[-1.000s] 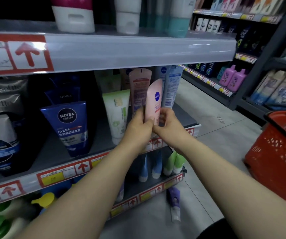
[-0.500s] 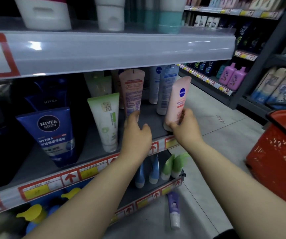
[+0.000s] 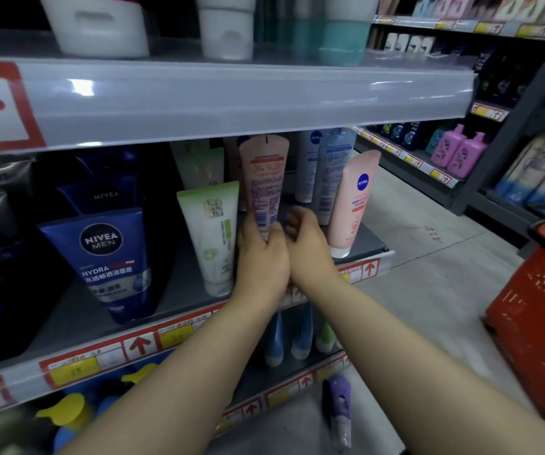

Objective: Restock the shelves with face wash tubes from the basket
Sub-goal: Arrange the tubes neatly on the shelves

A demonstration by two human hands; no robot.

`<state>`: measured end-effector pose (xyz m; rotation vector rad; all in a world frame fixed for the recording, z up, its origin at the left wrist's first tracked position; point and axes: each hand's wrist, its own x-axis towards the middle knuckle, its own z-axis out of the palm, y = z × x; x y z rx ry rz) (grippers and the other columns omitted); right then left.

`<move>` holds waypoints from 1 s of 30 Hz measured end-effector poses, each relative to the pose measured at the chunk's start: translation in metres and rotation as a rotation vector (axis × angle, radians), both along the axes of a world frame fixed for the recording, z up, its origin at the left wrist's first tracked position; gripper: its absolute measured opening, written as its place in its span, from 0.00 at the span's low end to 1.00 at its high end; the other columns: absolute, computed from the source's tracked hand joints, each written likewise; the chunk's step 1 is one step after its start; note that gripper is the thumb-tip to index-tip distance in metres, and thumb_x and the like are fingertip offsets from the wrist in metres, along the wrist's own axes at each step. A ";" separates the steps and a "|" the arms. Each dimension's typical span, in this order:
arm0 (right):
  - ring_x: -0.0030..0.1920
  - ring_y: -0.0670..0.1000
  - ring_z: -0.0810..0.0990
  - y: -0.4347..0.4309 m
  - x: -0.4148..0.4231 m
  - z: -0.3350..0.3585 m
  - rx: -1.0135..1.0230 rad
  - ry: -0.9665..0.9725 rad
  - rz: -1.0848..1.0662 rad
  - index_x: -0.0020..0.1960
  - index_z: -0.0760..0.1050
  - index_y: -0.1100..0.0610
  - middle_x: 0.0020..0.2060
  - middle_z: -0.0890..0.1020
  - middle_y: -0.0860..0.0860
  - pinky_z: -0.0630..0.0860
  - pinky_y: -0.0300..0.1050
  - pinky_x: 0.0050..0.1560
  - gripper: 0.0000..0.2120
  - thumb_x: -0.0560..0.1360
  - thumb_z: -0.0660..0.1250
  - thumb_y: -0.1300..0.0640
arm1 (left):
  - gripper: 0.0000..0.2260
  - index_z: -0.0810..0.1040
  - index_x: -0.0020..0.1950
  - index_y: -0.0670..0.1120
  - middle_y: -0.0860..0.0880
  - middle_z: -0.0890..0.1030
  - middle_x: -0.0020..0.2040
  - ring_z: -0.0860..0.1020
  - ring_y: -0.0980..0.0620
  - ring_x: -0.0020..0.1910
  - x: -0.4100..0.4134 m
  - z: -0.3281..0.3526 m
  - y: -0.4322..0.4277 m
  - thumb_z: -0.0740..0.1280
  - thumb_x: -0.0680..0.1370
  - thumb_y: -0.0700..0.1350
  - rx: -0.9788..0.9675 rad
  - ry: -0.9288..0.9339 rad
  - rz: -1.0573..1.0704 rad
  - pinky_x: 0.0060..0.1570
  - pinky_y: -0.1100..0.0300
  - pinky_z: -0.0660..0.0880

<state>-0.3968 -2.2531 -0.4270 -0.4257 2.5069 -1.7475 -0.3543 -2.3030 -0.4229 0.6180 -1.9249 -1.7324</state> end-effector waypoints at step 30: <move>0.55 0.52 0.77 -0.019 -0.014 -0.012 0.140 0.166 -0.022 0.60 0.72 0.57 0.57 0.78 0.55 0.71 0.40 0.53 0.12 0.78 0.61 0.56 | 0.21 0.63 0.74 0.50 0.47 0.70 0.70 0.69 0.48 0.69 -0.002 -0.003 -0.014 0.56 0.80 0.50 -0.058 -0.168 -0.168 0.70 0.52 0.64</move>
